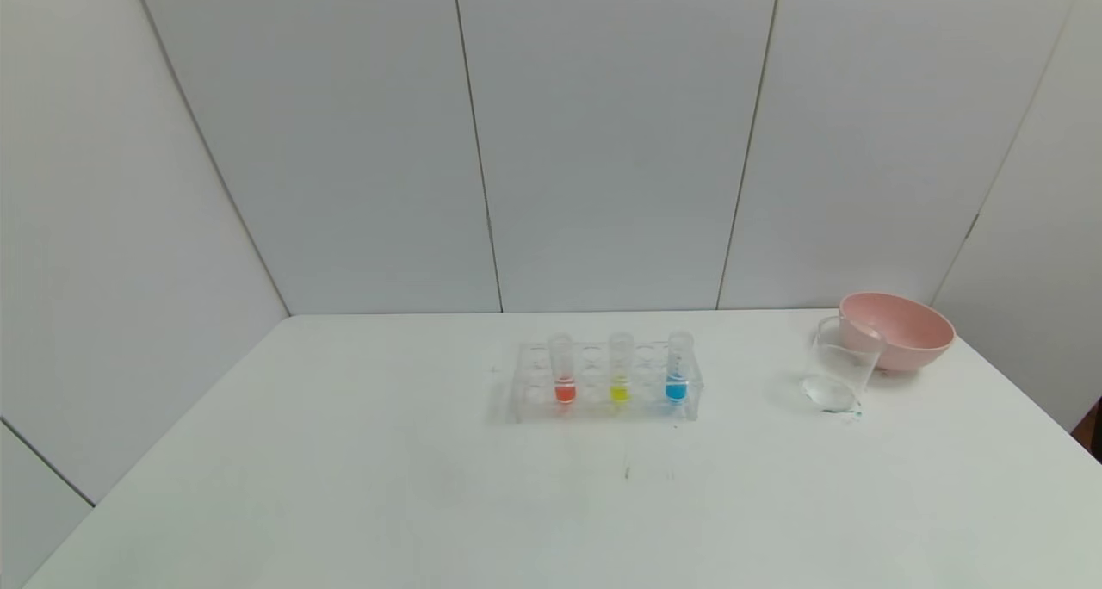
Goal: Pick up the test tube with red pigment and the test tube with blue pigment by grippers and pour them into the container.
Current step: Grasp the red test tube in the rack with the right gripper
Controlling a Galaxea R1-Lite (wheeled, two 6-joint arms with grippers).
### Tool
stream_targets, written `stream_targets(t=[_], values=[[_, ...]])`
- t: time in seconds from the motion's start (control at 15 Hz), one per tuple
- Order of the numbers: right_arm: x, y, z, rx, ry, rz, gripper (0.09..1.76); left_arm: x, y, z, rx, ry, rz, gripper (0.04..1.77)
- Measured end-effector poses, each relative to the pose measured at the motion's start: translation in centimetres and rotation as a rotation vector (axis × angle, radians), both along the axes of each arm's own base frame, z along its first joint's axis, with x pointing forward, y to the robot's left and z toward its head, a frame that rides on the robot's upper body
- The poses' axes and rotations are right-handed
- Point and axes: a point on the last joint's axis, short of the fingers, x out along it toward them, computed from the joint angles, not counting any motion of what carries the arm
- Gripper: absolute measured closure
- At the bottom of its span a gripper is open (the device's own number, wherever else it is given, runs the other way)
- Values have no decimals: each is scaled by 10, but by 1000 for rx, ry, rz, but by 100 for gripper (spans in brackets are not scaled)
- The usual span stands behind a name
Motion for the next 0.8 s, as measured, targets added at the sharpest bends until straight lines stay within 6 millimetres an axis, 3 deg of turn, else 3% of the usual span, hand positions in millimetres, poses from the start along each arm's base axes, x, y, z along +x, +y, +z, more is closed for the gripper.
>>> stream_targets(t=[0.8], values=[[0, 0, 0, -13, 1, 2, 14, 0, 0, 0, 0, 0, 0, 5]])
